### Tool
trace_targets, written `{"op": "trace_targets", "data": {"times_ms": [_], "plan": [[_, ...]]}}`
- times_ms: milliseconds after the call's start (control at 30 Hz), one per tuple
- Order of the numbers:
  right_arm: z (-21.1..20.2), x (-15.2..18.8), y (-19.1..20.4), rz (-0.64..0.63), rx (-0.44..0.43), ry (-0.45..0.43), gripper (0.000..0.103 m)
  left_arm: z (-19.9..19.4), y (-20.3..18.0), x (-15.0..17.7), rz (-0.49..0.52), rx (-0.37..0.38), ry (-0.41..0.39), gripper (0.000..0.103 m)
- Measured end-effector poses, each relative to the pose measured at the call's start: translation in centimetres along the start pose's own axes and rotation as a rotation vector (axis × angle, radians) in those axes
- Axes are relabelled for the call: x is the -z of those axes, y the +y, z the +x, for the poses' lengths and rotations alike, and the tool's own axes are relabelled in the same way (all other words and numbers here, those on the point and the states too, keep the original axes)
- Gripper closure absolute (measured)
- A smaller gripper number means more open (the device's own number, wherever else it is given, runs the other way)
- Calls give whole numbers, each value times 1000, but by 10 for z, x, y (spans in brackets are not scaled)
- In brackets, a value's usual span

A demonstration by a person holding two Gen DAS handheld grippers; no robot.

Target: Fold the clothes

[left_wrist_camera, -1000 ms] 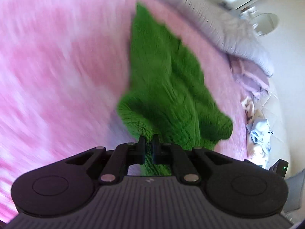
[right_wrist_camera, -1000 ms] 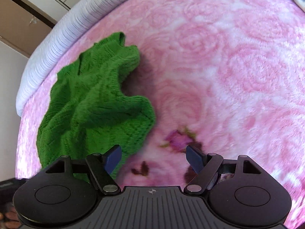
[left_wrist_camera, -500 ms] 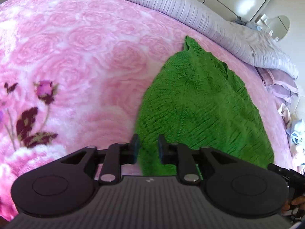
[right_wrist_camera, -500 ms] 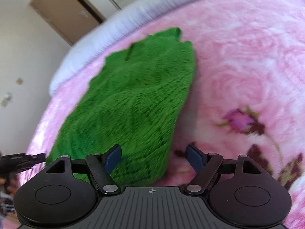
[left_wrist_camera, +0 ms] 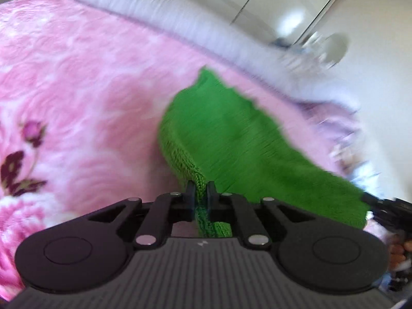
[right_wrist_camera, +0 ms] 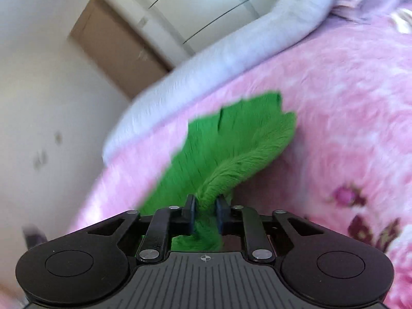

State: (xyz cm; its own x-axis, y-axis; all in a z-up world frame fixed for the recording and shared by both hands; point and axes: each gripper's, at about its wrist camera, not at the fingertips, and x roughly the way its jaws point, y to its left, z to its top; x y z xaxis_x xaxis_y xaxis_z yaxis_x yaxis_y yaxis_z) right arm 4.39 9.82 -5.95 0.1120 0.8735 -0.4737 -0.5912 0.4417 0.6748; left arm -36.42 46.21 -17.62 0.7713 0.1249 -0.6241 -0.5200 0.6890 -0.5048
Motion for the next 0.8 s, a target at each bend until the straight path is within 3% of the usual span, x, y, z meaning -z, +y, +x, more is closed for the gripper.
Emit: {"op": "trace_targets", "data": {"times_ms": [67, 133, 200, 233, 267, 333, 400, 433, 533, 633, 700, 733, 767, 800], "plan": [[-24, -28, -5, 171, -11, -42, 92, -2, 5, 8, -36, -15, 13, 96], [-36, -35, -19, 223, 53, -80, 89, -5, 11, 16, -71, -30, 26, 94], [-29, -14, -42, 242, 148, -18, 75, -7, 16, 24, -107, -46, 39, 94], [-26, -3, -53, 251, 195, 12, 62, -8, 19, 28, -125, -53, 46, 94], [-22, 10, -65, 277, 222, 47, 59, -9, 22, 32, -143, -61, 52, 94], [-10, 45, -87, 423, 162, 116, 56, -11, 27, 40, -178, -76, 65, 90], [5, 69, -100, 560, 109, 153, 50, -11, 32, 37, -197, -77, 52, 69], [12, 77, -104, 614, 87, 161, 47, -8, 32, 33, -185, -84, 40, 66], [29, 78, -97, 590, 94, 132, 33, 6, 31, 29, -158, -109, 60, 65], [42, 80, -85, 513, 99, 121, 31, 27, 34, 34, -174, -101, 107, 64], [51, 81, -80, 475, 89, 117, 31, 34, 35, 38, -195, -82, 102, 66], [55, 81, -77, 456, 86, 120, 39, 36, 33, 39, -201, -70, 95, 66], [59, 81, -76, 441, 90, 135, 75, 37, 30, 38, -202, -57, 97, 72], [63, 81, -74, 425, 93, 151, 90, 37, 27, 36, -203, -44, 100, 96]]}}
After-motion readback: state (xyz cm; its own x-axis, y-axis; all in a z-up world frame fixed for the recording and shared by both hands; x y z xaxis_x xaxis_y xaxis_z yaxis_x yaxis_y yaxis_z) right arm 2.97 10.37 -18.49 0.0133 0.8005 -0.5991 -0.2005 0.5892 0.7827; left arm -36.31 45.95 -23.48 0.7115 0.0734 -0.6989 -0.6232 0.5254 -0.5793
